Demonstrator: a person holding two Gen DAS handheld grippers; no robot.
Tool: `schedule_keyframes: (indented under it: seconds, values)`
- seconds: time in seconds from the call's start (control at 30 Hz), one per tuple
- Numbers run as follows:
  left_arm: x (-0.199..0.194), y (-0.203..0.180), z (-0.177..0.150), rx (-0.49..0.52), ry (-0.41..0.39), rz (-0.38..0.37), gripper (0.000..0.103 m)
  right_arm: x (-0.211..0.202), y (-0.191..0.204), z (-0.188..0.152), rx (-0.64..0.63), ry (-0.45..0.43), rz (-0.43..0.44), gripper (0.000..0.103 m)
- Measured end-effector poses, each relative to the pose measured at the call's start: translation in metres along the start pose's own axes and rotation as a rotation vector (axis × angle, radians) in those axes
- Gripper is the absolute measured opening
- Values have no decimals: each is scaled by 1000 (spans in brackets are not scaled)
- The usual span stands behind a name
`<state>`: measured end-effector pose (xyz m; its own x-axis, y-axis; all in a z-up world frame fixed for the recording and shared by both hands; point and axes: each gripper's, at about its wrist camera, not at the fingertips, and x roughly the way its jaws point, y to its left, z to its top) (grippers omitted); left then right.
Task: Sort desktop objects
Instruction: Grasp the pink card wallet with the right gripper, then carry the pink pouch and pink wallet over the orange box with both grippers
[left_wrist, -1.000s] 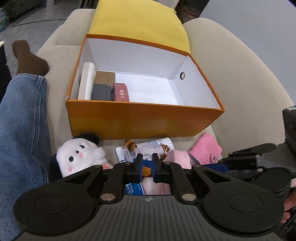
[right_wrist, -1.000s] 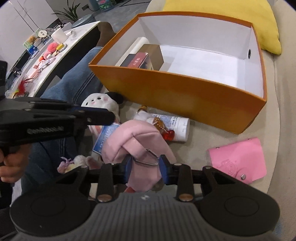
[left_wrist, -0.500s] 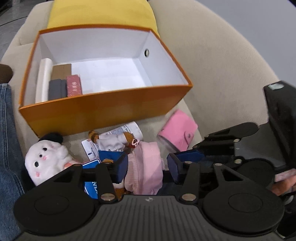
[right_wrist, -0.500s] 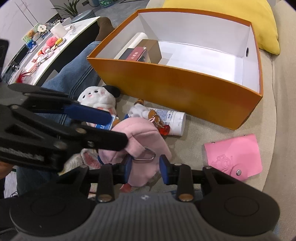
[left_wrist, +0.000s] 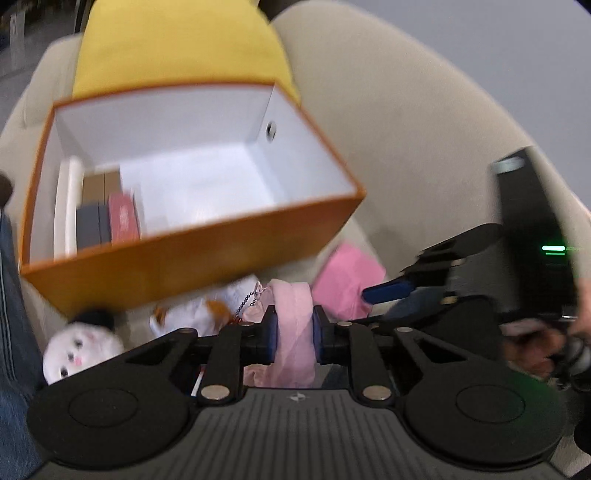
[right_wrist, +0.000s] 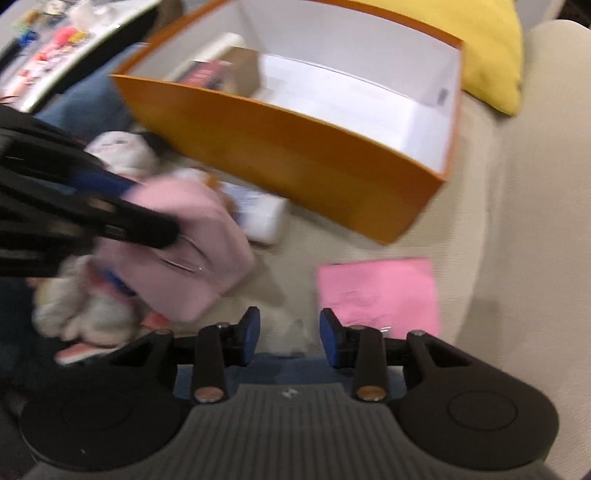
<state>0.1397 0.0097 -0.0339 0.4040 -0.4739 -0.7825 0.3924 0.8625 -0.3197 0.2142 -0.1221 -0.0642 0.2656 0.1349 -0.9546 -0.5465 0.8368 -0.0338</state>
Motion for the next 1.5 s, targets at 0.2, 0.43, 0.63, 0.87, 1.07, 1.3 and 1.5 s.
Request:
schedule_keyframes:
  seconds: [0.2,0.43,0.63,0.87,1.07,1.3,1.5]
  values:
    - [7,-1,-6,34,-29,28,20,30,-5,23,-51,89,-60,49]
    - [6,7,-7,-16,-21,12,21,59,4,31,-136,201,-126,55]
    - [4,8,-5,-33,-18,21,21,71,8,31,-144,239,-218,51]
    - [0,10,-10,-56,-23,26,21,54,2,22,-103,169,-233,18]
    - [-4,8,-13,-72,-38,17,21,18,-9,12,-47,53,-245,6]
    - [-7,6,-14,-94,-67,14,21,-50,-22,-4,110,-73,-80,0]
    - [-3,8,-20,-102,-45,29,21,-58,-21,-12,233,-64,156,0]
